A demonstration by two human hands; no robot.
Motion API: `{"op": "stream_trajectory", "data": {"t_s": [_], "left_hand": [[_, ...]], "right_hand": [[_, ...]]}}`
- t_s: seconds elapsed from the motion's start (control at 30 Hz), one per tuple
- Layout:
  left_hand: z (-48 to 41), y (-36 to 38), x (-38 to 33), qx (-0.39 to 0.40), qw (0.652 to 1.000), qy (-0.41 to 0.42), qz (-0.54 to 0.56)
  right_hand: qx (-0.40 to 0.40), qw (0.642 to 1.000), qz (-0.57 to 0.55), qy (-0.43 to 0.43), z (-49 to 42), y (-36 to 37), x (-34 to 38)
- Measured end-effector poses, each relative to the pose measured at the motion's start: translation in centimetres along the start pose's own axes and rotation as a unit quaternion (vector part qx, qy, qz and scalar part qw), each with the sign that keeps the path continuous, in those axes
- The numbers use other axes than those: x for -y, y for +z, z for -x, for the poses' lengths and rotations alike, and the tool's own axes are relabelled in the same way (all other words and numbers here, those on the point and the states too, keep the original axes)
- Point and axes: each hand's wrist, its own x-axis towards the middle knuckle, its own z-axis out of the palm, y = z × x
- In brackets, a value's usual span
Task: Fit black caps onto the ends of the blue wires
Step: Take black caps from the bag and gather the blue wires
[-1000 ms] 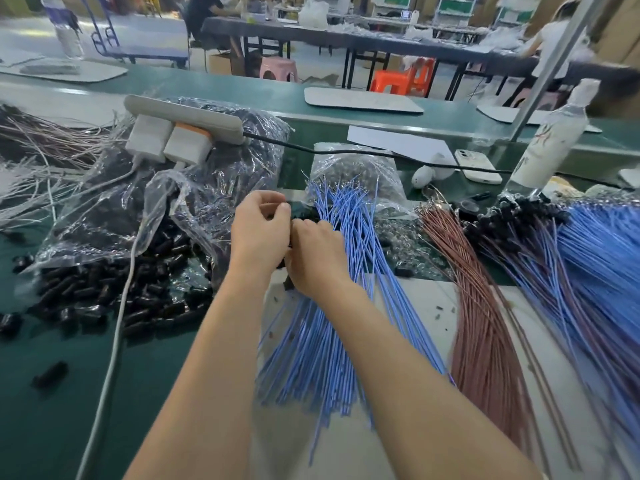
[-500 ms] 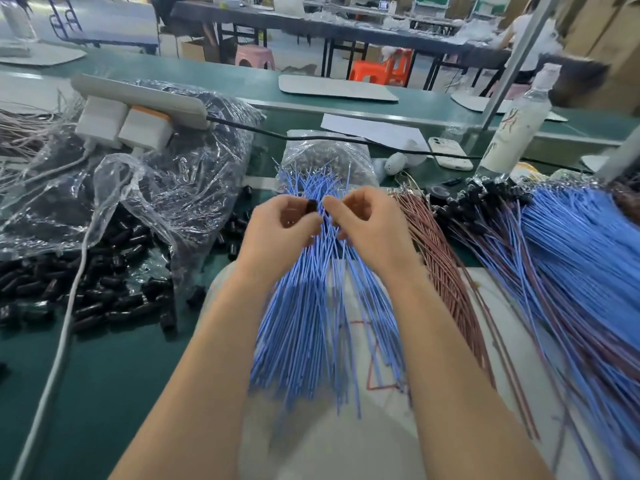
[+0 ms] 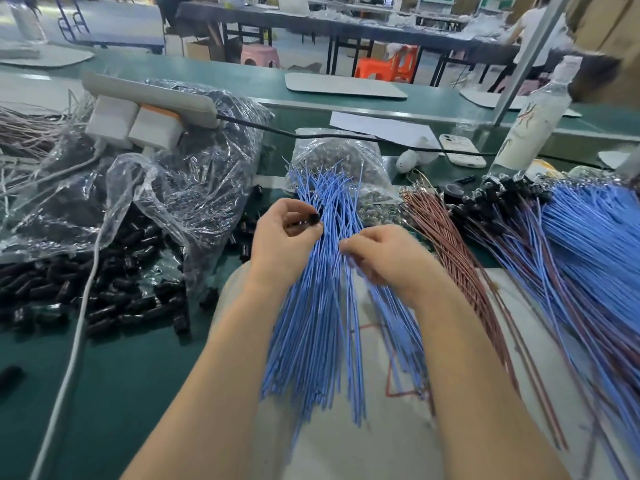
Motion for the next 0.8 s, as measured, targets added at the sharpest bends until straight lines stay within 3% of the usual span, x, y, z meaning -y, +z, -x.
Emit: {"op": "stream_trajectory", "data": {"t_s": [0.07, 0.23, 0.37, 0.43, 0.5, 0.6, 0.63, 0.73, 0.8], "left_hand": [[0.0, 0.1, 0.2, -0.005, 0.999, 0.027, -0.031], [0.0, 0.1, 0.7, -0.009, 0.996, 0.048, -0.071], [0.0, 0.1, 0.9, -0.017, 0.994, 0.066, -0.086], [-0.1, 0.1, 1.0, -0.025, 0.993, 0.063, -0.094], [-0.3, 0.0, 1.3, -0.031, 0.993, 0.056, -0.097], [-0.4, 0.1, 1.3, -0.027, 0.992, 0.05, -0.112], [-0.4, 0.1, 1.2, -0.027, 0.992, 0.051, -0.117], [-0.3, 0.1, 1.1, -0.034, 0.991, 0.046, -0.121], [-0.2, -0.1, 1.0, -0.041, 0.991, 0.041, -0.122]], "right_hand": [[-0.001, 0.99, -0.142, 0.014, -0.2, -0.3, -0.1], [0.018, 0.965, -0.252, 0.069, -0.5, -0.4, -0.6], [0.105, 0.938, -0.324, 0.061, -0.3, -0.7, -0.2], [0.168, 0.919, -0.358, 0.013, 0.1, -0.9, 0.0], [0.245, 0.873, -0.414, -0.081, 0.5, -1.8, 0.1], [0.324, 0.772, -0.508, -0.202, 1.2, -3.4, 0.4], [0.291, 0.784, -0.511, -0.201, 1.1, -3.7, 0.4], [0.025, 0.924, -0.372, -0.089, 0.0, -3.0, -0.6], [-0.08, 0.957, -0.279, -0.007, -0.7, -2.1, -1.1]]}}
